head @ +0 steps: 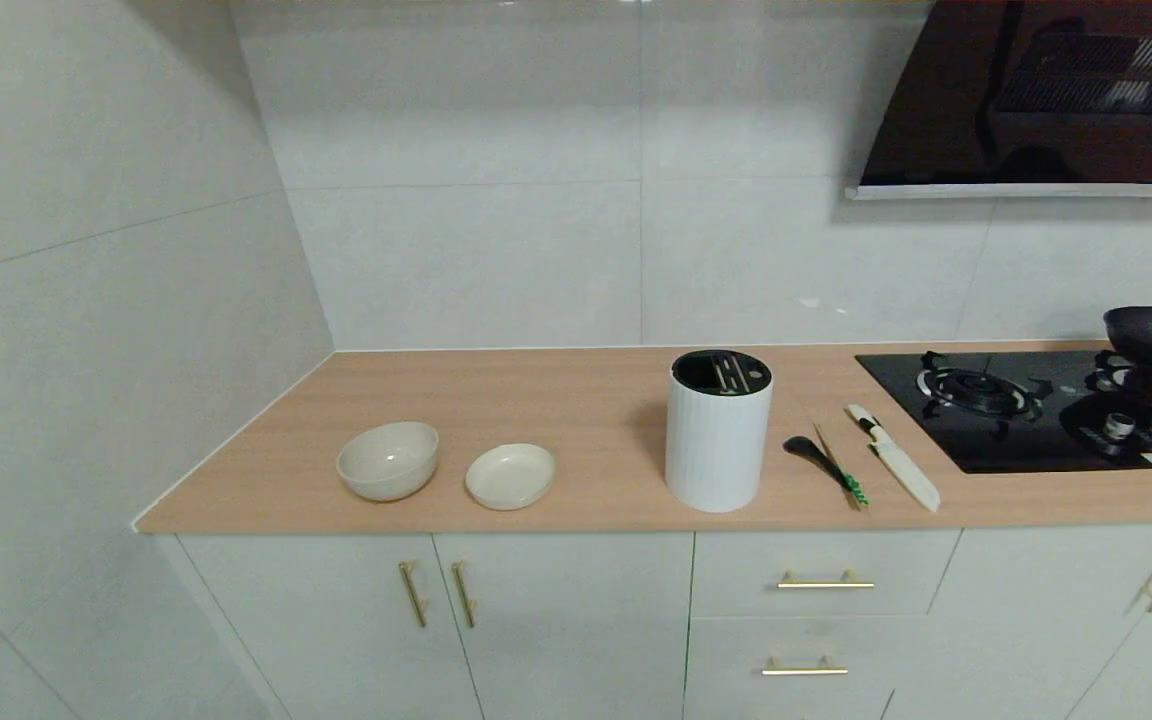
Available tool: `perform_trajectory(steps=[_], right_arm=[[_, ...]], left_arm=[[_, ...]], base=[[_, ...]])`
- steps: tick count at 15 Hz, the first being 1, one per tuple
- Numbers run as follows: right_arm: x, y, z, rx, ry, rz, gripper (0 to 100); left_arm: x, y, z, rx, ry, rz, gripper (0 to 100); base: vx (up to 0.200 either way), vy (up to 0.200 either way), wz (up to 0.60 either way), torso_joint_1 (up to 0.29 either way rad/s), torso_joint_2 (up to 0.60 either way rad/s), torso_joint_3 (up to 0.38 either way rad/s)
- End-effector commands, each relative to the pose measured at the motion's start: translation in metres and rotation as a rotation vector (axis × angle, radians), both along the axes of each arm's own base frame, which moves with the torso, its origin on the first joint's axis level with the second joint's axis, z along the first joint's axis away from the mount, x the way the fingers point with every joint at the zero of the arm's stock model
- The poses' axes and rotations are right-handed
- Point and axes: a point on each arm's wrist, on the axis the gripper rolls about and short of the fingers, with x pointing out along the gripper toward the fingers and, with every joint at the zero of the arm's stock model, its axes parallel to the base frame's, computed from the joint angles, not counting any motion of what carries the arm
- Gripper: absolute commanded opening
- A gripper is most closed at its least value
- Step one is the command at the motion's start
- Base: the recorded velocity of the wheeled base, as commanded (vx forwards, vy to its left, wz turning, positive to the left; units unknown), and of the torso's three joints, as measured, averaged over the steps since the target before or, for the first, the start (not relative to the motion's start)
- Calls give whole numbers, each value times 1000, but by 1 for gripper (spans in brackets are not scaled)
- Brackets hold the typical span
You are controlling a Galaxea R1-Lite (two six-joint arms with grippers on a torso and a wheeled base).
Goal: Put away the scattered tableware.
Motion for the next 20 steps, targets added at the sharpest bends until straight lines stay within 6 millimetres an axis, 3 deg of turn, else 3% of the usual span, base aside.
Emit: perform_trajectory(steps=[1, 20], right_arm=[[0, 0, 0, 0, 0, 1, 100], [0, 0, 0, -2, -1, -2, 100]], left_arm=[[0, 0, 0, -1, 0, 1, 100], [0, 0, 0, -1, 0, 1, 100]], base=[[0, 200, 0, 2, -12, -2], [0, 200, 0, 4, 3, 3]])
